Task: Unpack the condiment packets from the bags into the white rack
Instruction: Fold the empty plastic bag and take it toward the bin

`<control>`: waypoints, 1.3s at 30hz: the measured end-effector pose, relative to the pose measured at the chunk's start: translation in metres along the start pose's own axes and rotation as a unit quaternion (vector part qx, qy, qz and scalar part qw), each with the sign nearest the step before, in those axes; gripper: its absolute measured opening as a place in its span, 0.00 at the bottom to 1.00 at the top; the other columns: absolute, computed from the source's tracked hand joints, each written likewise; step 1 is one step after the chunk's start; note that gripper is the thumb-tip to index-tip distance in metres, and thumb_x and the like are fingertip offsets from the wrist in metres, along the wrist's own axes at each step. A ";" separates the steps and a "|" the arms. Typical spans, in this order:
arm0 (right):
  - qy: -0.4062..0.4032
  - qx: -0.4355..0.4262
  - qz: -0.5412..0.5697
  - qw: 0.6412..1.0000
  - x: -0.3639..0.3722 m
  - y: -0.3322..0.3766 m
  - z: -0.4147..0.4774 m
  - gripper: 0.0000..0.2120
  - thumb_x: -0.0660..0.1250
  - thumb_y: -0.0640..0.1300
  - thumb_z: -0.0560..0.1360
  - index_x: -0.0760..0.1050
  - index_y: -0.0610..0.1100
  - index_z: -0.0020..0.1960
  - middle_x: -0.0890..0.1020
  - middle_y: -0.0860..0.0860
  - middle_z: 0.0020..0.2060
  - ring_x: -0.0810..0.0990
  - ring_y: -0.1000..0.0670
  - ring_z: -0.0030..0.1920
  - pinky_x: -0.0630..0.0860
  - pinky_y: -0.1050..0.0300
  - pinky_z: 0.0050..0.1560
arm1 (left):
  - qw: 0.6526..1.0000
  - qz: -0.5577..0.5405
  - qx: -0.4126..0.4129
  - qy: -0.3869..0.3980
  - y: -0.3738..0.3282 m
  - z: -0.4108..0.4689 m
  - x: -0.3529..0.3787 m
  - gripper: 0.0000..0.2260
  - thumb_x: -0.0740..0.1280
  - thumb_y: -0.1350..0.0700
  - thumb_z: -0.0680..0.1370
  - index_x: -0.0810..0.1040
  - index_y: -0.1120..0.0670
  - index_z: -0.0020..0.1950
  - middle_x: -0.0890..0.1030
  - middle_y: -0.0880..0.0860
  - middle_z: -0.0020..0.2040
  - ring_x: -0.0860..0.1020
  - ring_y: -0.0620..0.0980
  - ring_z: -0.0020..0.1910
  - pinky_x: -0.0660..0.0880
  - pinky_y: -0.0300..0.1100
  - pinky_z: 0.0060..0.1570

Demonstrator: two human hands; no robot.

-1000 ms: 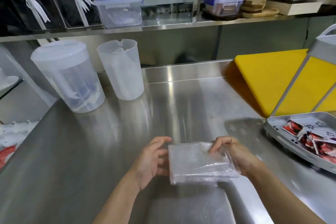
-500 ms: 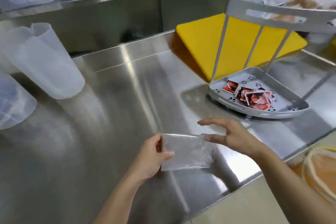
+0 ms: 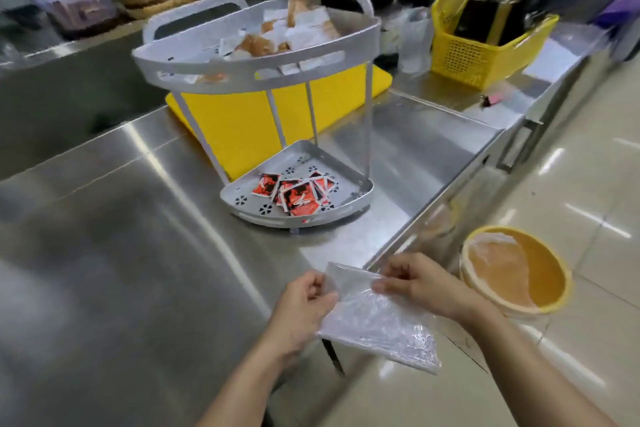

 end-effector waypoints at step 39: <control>-0.482 0.472 0.397 0.622 -0.252 -0.537 -0.018 0.07 0.66 0.31 0.69 0.73 0.42 0.37 0.79 0.41 0.35 0.76 0.43 0.34 0.72 0.53 0.34 | 0.923 -0.027 -0.383 0.022 0.158 0.364 0.507 0.31 0.70 0.62 0.70 0.58 0.49 0.66 0.74 0.56 0.57 0.75 0.51 0.47 0.74 0.49 0.49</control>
Point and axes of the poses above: each hand's wrist, its own z-axis towards the middle knuckle, its own x-axis out of the palm, y = z × x, the point moved 7 cm from there along z, towards the middle knuckle
